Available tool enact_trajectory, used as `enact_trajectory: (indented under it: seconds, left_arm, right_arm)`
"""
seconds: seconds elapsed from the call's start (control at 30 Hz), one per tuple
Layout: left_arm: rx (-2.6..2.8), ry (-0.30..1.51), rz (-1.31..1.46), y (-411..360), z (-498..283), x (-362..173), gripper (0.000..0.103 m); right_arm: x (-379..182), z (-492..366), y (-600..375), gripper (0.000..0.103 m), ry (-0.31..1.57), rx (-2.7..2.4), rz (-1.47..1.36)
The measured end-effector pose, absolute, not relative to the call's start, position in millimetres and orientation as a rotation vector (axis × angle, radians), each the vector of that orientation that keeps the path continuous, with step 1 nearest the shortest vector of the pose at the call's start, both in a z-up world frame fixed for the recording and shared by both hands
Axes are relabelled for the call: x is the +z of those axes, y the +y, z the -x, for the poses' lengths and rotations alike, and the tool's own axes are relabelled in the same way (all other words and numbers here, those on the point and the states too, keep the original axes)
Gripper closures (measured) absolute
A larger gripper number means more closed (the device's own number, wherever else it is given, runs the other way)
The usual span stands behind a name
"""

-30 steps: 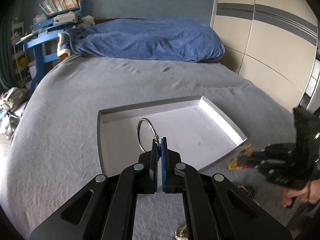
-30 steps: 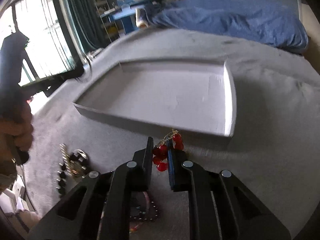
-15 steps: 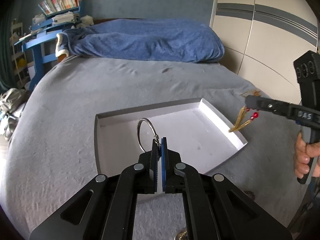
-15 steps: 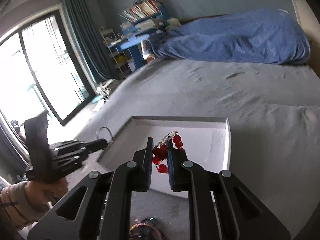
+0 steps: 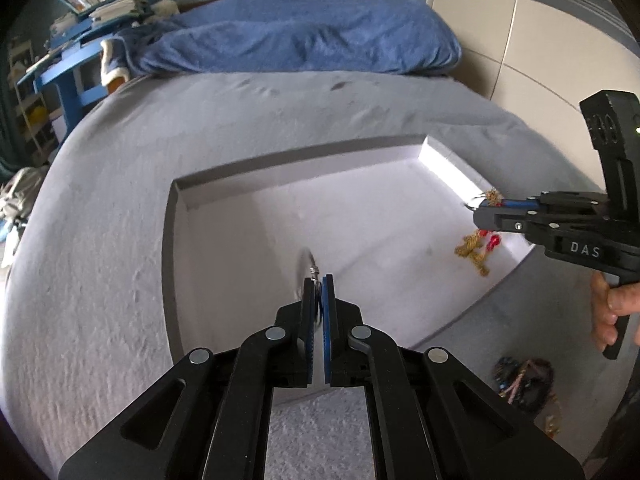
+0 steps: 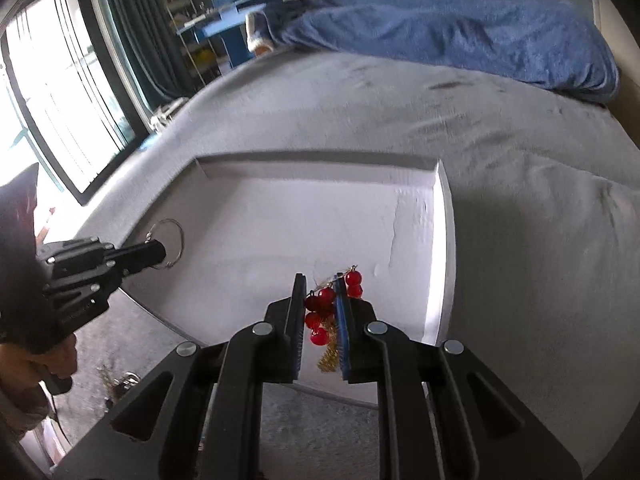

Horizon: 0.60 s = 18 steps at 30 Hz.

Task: Organize jewelry
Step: 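Open the left gripper to drop the ring while the right releases the earring into the tray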

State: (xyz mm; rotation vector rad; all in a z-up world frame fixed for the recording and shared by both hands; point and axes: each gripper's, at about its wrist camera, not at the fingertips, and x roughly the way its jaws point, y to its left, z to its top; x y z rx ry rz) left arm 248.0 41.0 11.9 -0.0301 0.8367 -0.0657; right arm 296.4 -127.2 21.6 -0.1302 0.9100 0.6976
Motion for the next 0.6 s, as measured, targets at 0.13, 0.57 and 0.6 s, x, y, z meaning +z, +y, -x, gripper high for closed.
enact_trajectory:
  seconds: [0.13, 0.57, 0.6]
  left_arm:
    - [-0.058, 0.825, 0.033, 42, -241, 13, 0.083]
    - [-0.09, 0.731, 0.107, 44, -184, 30, 0.059]
    - [-0.095, 0.729, 0.115, 43, -179, 29, 0.059]
  right_arm:
    - [20, -288, -129, 0.054, 0.904, 0.699, 0.151]
    - [25, -241, -171, 0.034, 0.853, 0.717, 0.084]
    - [25, -234, -175, 0.034, 0.846, 0.726, 0.075]
